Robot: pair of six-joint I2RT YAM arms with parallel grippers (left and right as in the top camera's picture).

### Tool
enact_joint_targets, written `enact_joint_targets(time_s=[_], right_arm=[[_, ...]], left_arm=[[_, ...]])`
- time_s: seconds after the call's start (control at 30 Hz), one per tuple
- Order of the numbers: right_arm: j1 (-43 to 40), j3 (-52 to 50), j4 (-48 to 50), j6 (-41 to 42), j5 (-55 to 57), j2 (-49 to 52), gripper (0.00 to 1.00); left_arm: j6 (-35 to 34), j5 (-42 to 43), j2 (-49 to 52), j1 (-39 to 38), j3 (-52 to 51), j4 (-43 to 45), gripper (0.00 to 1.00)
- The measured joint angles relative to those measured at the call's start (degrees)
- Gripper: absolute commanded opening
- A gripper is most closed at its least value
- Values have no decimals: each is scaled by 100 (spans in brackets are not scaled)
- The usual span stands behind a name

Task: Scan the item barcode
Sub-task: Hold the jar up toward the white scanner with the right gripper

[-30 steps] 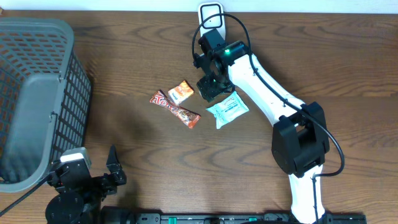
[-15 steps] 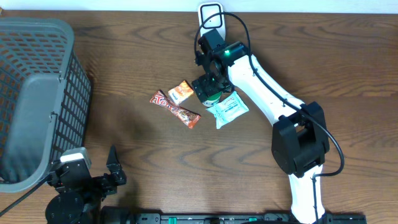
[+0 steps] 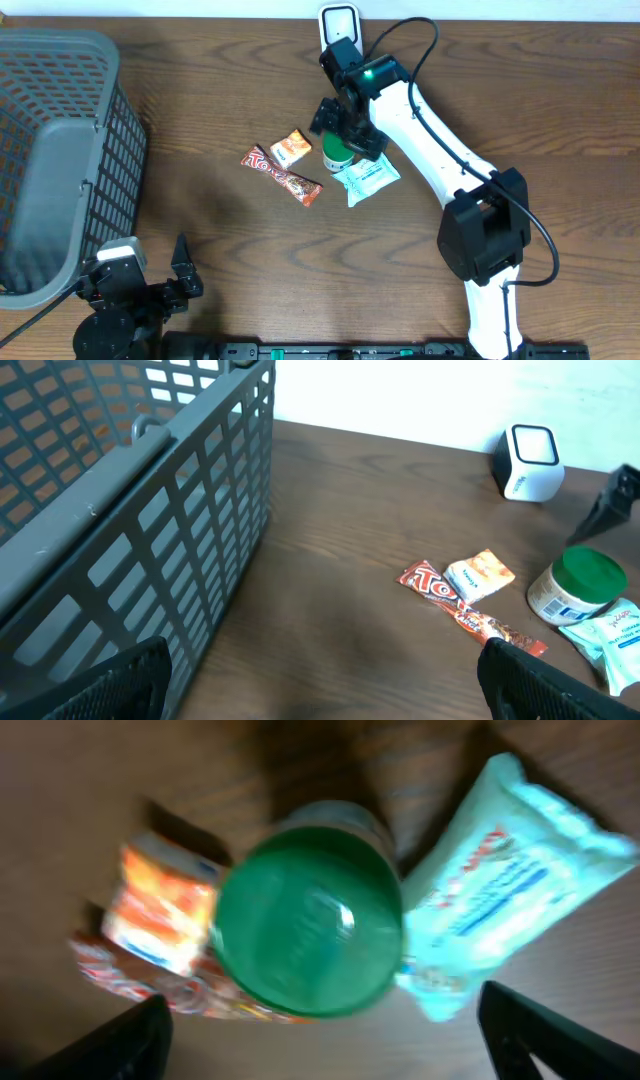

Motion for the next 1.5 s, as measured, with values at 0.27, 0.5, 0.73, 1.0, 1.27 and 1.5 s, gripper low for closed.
enact_joint_targets(time_s=[0.27, 0.5, 0.73, 1.0, 1.27, 1.5], right_arm=[[0, 2, 361, 704, -15, 278, 95], [11, 0, 297, 789, -35, 625, 92], [11, 0, 452, 785, -85, 855, 80], [11, 0, 542, 708, -70, 901, 73], [20, 17, 623, 612, -24, 1049, 72], [57, 28, 579, 603, 2, 1051, 73]], left_arm=[[0, 0, 0, 0, 0, 2, 98], [0, 0, 0, 0, 0, 2, 98], [0, 0, 0, 0, 0, 2, 98], [0, 0, 0, 0, 0, 2, 98], [0, 0, 0, 0, 0, 4, 98], [0, 0, 0, 0, 0, 2, 98]])
